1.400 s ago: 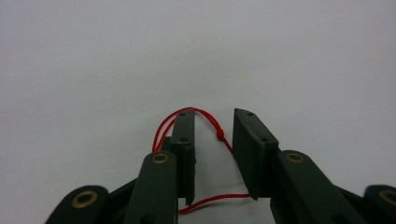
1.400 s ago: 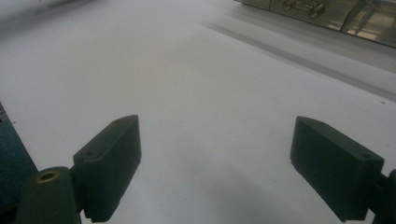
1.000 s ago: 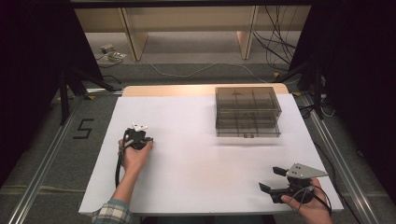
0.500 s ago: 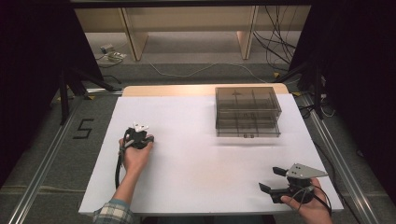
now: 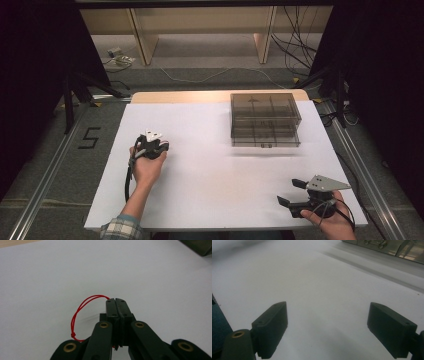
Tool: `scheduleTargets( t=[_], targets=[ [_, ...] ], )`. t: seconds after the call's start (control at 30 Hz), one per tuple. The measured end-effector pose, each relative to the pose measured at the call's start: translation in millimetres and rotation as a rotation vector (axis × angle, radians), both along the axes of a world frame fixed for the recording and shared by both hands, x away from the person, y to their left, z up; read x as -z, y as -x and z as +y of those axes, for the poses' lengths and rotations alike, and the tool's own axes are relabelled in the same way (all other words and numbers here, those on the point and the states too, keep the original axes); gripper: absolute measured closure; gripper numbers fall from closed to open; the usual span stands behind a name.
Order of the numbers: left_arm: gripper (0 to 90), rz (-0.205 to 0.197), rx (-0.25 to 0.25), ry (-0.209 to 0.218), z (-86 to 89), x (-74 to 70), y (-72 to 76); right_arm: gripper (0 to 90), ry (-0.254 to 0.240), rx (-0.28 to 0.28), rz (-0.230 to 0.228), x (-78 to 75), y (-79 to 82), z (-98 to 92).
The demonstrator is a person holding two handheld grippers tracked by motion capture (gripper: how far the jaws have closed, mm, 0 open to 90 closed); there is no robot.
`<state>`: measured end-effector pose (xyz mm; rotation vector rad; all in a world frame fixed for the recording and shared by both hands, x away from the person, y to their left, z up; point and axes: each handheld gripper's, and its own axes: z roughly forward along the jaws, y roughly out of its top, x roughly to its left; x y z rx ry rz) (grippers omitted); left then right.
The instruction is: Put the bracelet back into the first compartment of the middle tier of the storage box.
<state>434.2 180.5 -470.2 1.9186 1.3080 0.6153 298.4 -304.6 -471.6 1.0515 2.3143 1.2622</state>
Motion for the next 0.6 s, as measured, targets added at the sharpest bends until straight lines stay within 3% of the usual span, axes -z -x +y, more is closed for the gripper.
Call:
scheduleTargets(
  t=[0.6],
  targets=[
    [89.8,-0.038,0.049,0.013,-15.7,-14.2,5.6,17.4,-0.002,-0.001,0.0,0.1,-0.1,0.1]
  ],
)
